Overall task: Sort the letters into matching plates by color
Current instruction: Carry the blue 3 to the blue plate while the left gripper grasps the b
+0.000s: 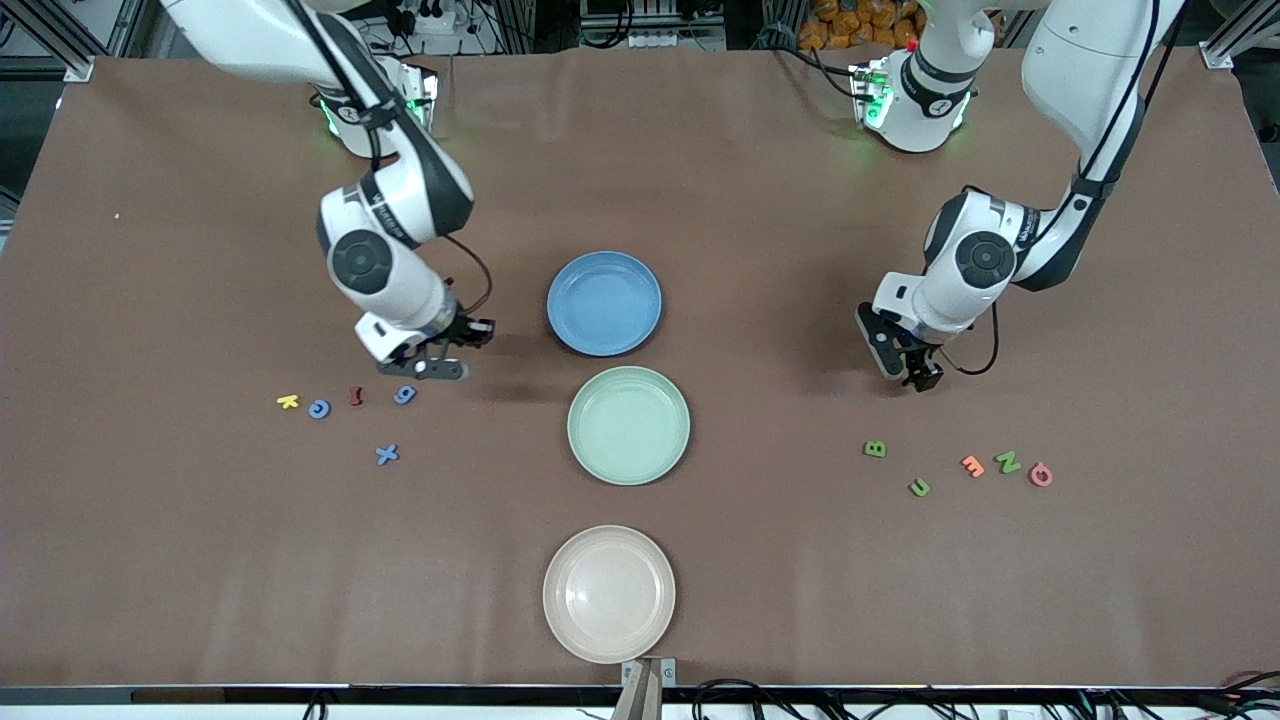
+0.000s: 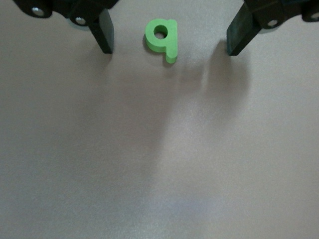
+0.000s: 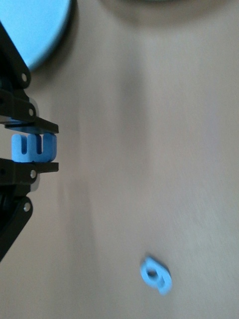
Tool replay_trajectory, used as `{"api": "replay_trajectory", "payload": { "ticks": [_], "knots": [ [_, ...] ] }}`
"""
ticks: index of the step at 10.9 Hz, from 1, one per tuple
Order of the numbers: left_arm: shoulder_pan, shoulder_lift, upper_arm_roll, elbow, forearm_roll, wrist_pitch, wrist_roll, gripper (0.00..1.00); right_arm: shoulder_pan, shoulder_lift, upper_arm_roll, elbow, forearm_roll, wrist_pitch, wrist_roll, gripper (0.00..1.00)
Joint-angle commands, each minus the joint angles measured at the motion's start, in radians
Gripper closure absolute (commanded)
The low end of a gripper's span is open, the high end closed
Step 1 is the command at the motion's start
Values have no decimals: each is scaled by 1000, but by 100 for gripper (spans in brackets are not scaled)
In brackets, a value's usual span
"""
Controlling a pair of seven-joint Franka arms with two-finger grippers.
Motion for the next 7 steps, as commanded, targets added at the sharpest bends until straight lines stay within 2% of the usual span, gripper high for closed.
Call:
{"api": "replay_trajectory", "payload": {
  "ticks": [1,2,3,5,7],
  "knots": [
    [16,3,-6,2,28,10,4,29,128,6,29,46,9,-7,214,100],
    [16,4,-6,2,27,11,0,91,185,20,29,51,9,-3,274,100],
    [16,3,-6,1,27,11,-8,100,237,42,30,57,7,19,346,100],
    [15,3,-6,1,27,11,-16,100,309,107,32,101,-8,53,464,100],
    [10,1,-6,0,27,10,-20,100,334,157,30,136,-43,56,520,100]
  ]
}}
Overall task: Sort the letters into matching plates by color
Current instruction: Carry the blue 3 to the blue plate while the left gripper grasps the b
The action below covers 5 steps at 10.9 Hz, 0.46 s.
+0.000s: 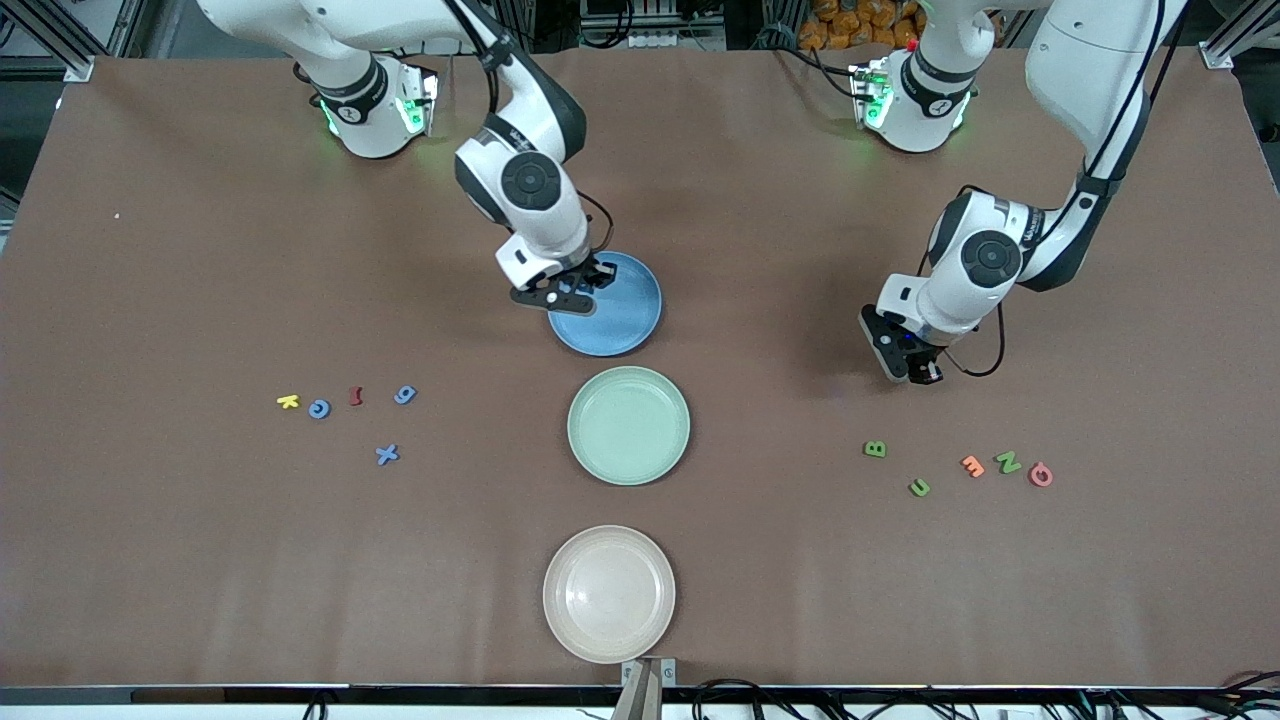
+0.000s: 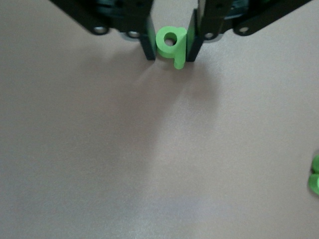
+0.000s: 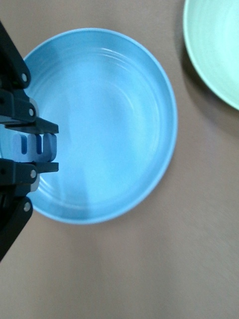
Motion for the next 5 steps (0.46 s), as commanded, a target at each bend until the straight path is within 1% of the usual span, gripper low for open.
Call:
{"api": "replay_trajectory", "payload": {
  "ticks": [1,2,3,4,5],
  "knots": [
    [-1,8,-6,-9,27,8,-39,100,27,113,-3,88,-71,1,102,100],
    [-1,-1,-9,-4,27,4,-48,100,42,159,-3,122,-106,1,138,100],
    [-1,-18,-26,5,25,-7,-71,100,48,182,-3,144,-143,-1,174,100],
    [-1,-24,-32,41,15,-76,-132,100,44,184,-3,147,-149,-4,187,93],
    [-6,-11,-59,103,13,-163,-222,100,36,183,-3,147,-148,-4,189,8]
  ]
}}
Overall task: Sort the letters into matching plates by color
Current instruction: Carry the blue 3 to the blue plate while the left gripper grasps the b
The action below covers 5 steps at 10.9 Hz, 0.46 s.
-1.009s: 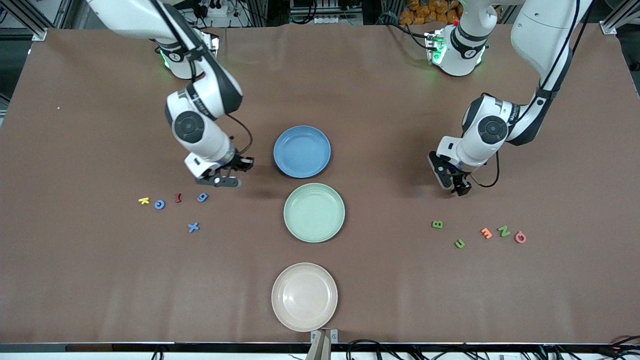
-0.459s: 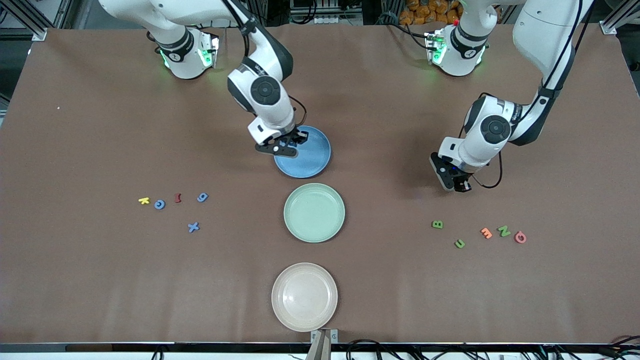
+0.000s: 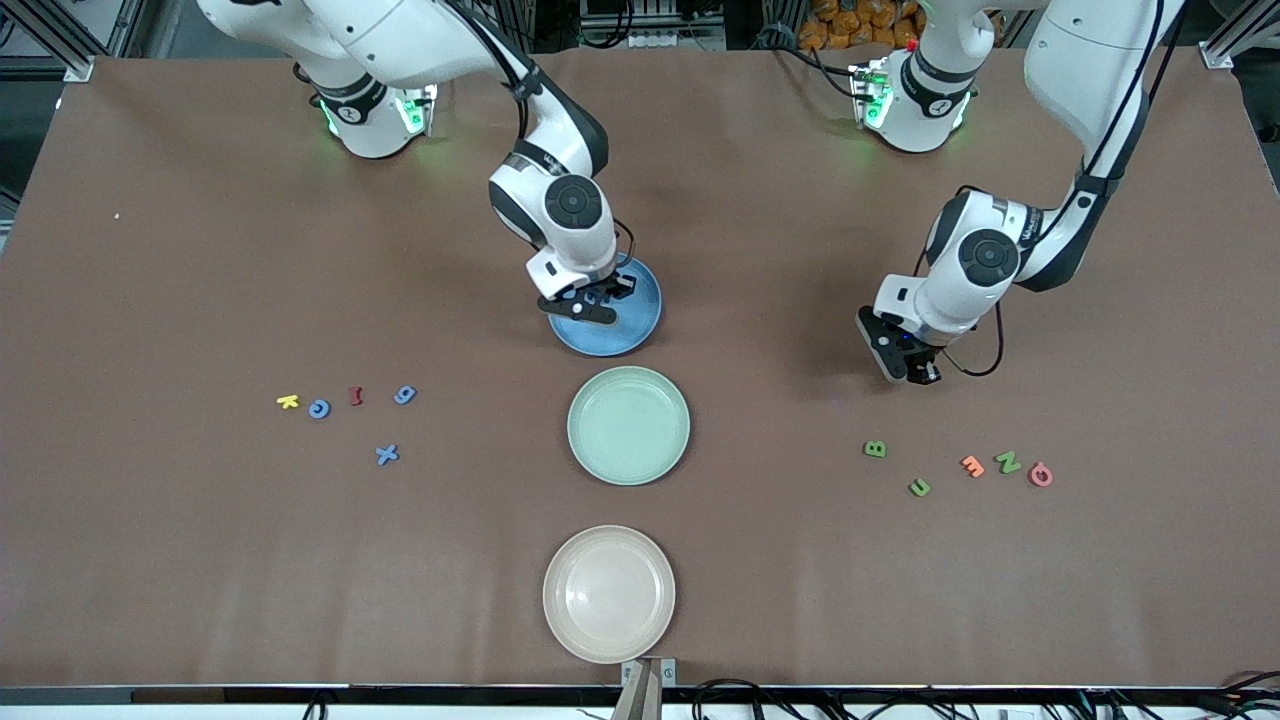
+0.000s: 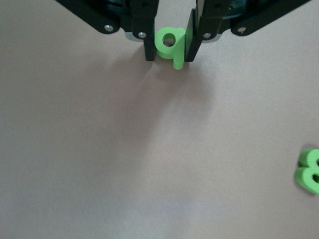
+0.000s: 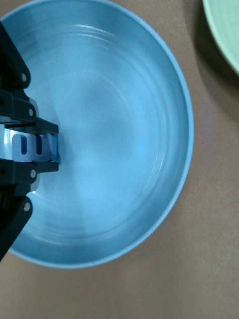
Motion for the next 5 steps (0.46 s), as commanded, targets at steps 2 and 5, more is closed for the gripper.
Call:
{"api": "replay_trajectory", "payload": {
  "ticks": [2,5],
  "knots": [
    [-34,35,-76,196,12,-192,-316,100,-15,4,0,42,-31,-20,50,0],
    [-147,139,-78,418,9,-248,-637,100,-153,-114,39,25,-28,-148,9,0]
  ]
}}
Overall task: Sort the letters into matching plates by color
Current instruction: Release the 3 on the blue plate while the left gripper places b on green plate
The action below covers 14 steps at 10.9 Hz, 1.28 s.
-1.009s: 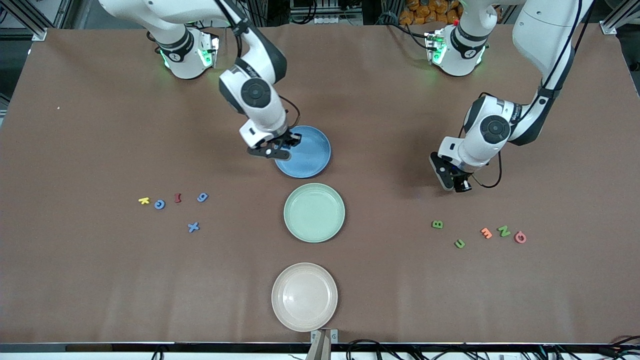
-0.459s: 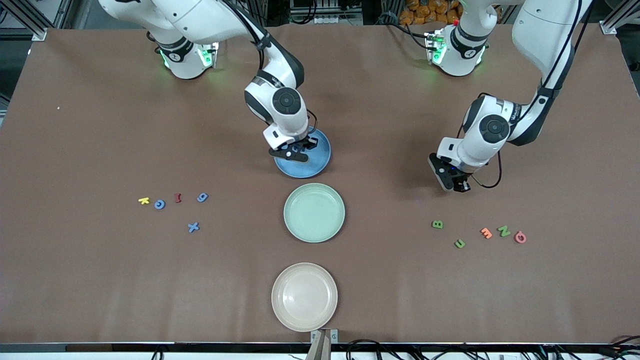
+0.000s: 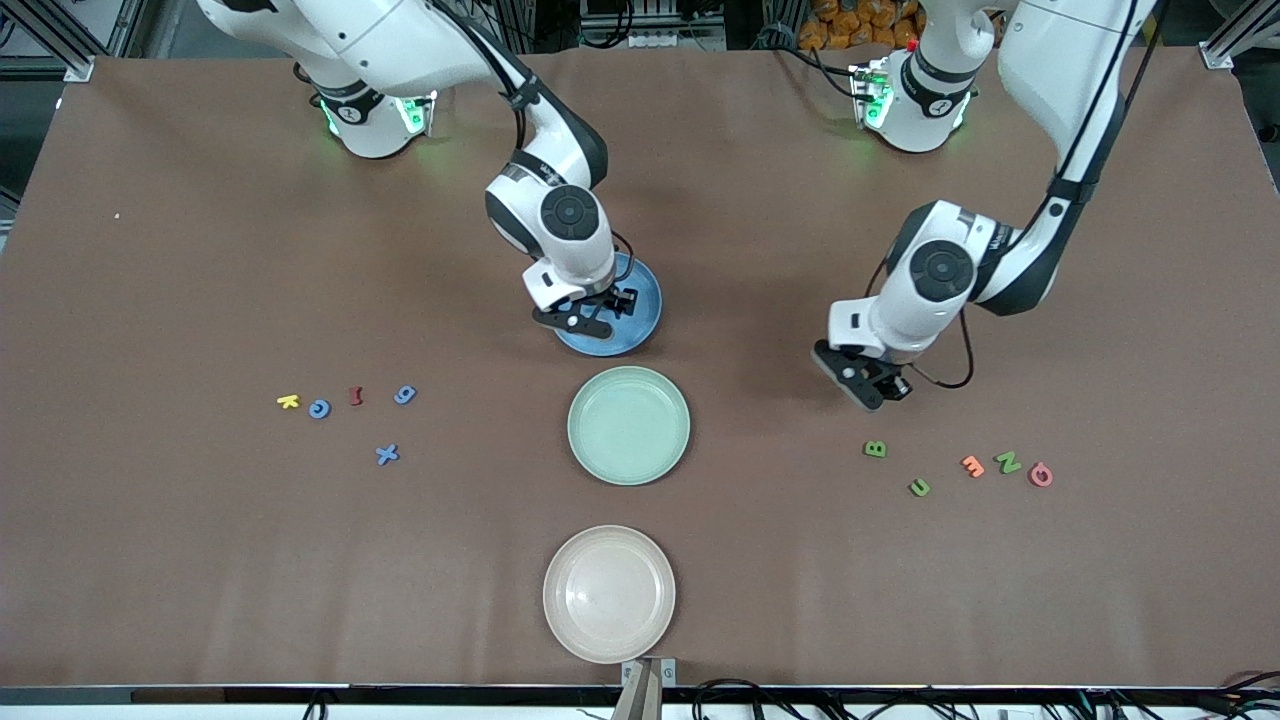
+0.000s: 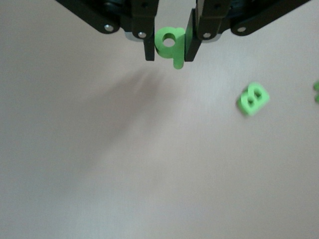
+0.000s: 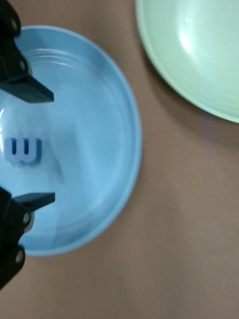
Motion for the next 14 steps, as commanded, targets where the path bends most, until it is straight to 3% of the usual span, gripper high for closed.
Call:
{"api": "replay_trajectory", "payload": {
  "ticks": [1,5,8,10,12,14],
  "knots": [
    [-99,127,1,245,0,-62,-304,100,-166,-129,47,-39,-16,-142,-45,0],
    [-236,204,3,464,-83,-62,-634,100,-445,-129,46,-64,-22,-130,-459,0],
    [-331,285,7,569,-77,-57,-781,100,-568,-99,40,-67,-14,-87,-466,9],
    [-426,326,42,616,-65,-29,-908,100,-596,-77,38,-115,-4,18,-429,15],
    [-507,342,125,623,-66,28,-992,100,-596,-54,13,-165,-5,105,-429,16],
    [-564,383,180,676,-62,39,-1148,100,-602,-53,10,-181,-5,106,-429,21]
  ]
}}
